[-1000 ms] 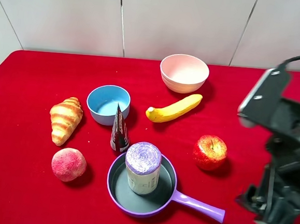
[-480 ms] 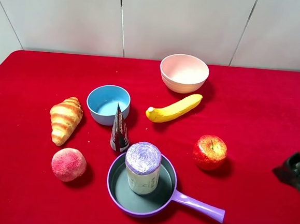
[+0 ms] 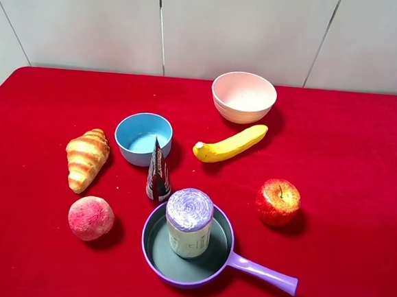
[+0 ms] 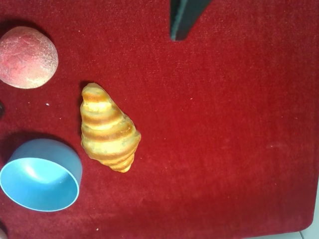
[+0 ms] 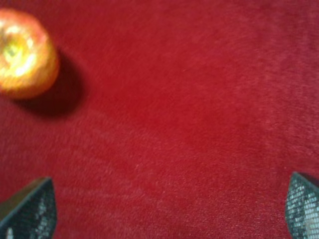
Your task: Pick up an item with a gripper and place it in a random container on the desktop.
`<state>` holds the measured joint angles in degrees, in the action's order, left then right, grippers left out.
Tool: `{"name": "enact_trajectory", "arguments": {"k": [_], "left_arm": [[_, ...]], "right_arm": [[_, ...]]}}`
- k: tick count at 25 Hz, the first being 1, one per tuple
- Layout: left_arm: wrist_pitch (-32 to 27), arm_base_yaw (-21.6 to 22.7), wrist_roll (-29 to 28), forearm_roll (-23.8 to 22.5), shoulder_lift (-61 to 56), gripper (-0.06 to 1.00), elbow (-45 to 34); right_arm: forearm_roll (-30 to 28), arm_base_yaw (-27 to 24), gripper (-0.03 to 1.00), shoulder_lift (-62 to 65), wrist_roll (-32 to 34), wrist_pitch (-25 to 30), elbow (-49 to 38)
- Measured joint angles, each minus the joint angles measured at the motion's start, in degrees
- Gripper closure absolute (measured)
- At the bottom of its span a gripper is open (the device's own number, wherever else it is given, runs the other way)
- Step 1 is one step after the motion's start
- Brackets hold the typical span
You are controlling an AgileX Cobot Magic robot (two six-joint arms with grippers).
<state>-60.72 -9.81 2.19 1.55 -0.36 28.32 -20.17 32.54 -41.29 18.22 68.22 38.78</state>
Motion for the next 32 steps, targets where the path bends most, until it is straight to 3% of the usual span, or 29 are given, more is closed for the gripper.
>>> {"name": "enact_trajectory", "arguments": {"k": [9,16,20,32], "left_arm": [[0.0,0.0,0.0,0.0,0.0,-0.04,0.0],[0.0,0.0,0.0,0.0,0.0,-0.04,0.0],[0.0,0.0,0.0,0.0,0.0,-0.04,0.0],[0.0,0.0,0.0,0.0,0.0,-0.04,0.0]], "right_arm": [[-1.06,-7.8,0.27,7.31,0.05,-0.7,0.0],[-1.28,-13.05,0.27,13.19,0.05,-4.84,-2.31],[0.06,-16.69,0.27,18.75,0.05,-7.95,-5.82],[3.72,-26.55,0.27,35.11,-3.33,-8.63,-9.88]]}}
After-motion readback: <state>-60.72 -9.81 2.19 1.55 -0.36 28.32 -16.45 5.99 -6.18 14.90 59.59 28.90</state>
